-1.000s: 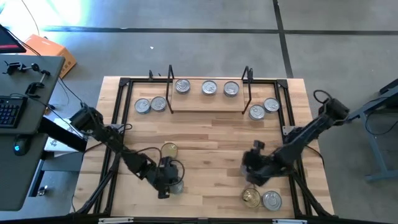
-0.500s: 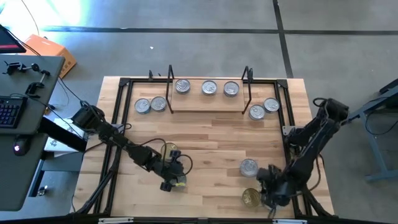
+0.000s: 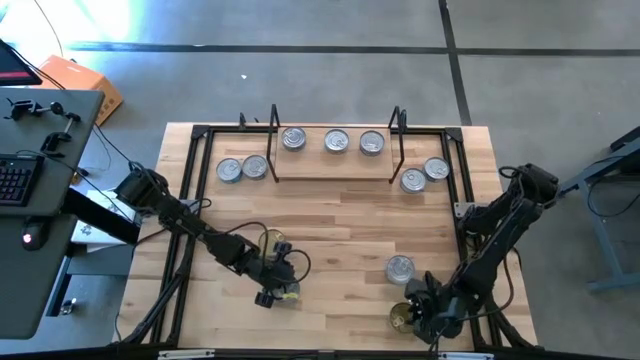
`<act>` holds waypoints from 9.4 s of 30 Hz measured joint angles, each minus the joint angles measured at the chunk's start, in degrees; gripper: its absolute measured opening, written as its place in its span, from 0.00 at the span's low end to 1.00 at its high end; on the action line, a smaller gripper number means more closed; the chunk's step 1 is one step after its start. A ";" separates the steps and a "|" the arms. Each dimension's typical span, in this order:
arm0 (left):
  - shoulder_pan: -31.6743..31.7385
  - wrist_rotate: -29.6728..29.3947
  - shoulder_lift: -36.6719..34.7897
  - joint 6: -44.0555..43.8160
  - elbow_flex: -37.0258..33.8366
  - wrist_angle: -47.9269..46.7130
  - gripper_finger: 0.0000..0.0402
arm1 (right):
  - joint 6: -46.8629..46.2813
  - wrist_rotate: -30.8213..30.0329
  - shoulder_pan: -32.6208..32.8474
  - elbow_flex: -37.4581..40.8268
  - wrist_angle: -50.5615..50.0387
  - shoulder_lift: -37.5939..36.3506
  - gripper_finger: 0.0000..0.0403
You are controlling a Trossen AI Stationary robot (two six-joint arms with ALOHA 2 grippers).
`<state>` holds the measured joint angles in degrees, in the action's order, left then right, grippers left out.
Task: Stack canned seafood by type on shelf
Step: Put the yellow and blue tuna can on the shelf
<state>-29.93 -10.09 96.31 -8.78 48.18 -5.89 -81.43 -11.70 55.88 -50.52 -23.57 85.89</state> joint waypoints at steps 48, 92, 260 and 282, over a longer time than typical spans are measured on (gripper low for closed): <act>21.47 -27.51 -34.07 -57.05 -13.94 -52.94 0.35 | 25.01 -4.37 -8.66 0.02 -2.30 0.00 0.41; -0.76 -25.98 -24.13 -41.52 -4.27 -39.99 0.32 | 60.92 -4.39 -42.90 0.02 37.09 11.32 0.41; 2.80 -32.59 -34.32 -29.57 -12.81 -11.11 0.32 | 43.83 5.54 -72.77 20.22 -11.28 -16.87 0.00; 4.20 -32.39 -27.92 -22.29 -12.79 0.55 0.32 | 52.49 8.11 -49.91 8.58 39.73 14.14 0.00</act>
<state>-25.73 -42.48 68.40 -31.06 35.40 -5.34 -28.94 -3.60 5.96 -41.94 16.16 100.03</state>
